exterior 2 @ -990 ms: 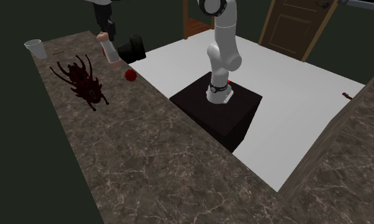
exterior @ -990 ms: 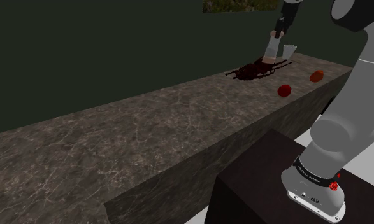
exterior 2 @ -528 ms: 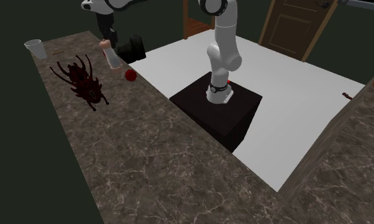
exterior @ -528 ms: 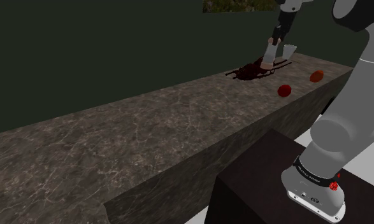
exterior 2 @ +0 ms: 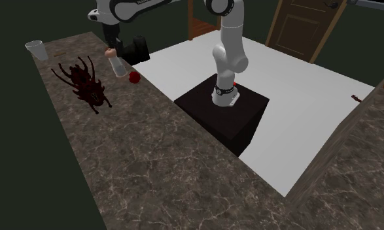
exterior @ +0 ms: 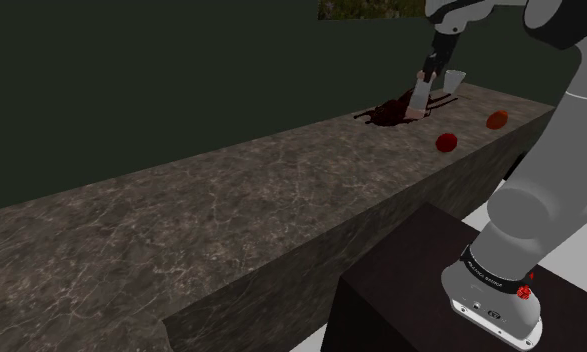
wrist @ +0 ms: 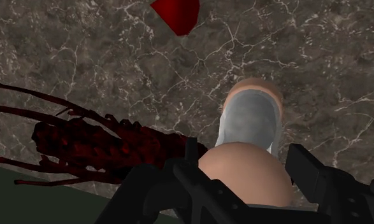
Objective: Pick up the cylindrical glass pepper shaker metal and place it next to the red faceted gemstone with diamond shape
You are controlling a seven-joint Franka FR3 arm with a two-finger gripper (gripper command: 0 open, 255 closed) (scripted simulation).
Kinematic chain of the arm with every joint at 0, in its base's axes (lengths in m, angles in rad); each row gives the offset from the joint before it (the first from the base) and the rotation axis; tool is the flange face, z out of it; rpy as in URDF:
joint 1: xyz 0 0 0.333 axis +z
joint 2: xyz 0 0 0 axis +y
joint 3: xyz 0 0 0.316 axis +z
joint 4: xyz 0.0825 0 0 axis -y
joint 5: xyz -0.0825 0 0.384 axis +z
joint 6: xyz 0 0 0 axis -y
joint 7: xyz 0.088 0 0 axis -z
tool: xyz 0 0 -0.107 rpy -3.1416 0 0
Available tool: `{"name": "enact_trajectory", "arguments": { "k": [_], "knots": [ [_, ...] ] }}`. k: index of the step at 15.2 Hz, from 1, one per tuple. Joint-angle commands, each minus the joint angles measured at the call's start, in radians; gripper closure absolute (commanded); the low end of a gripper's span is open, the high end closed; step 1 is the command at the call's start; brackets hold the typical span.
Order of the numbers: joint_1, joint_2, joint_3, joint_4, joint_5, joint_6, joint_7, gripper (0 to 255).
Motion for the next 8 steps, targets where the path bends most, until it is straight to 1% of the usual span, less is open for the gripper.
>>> {"name": "enact_trajectory", "arguments": {
  "k": [1,8],
  "knots": [
    [0.0,0.0,0.0,-0.027,0.0,0.028,0.002,255],
    [0.0,0.013,0.001,-0.107,0.004,0.119,0.005,255]
  ]
}}
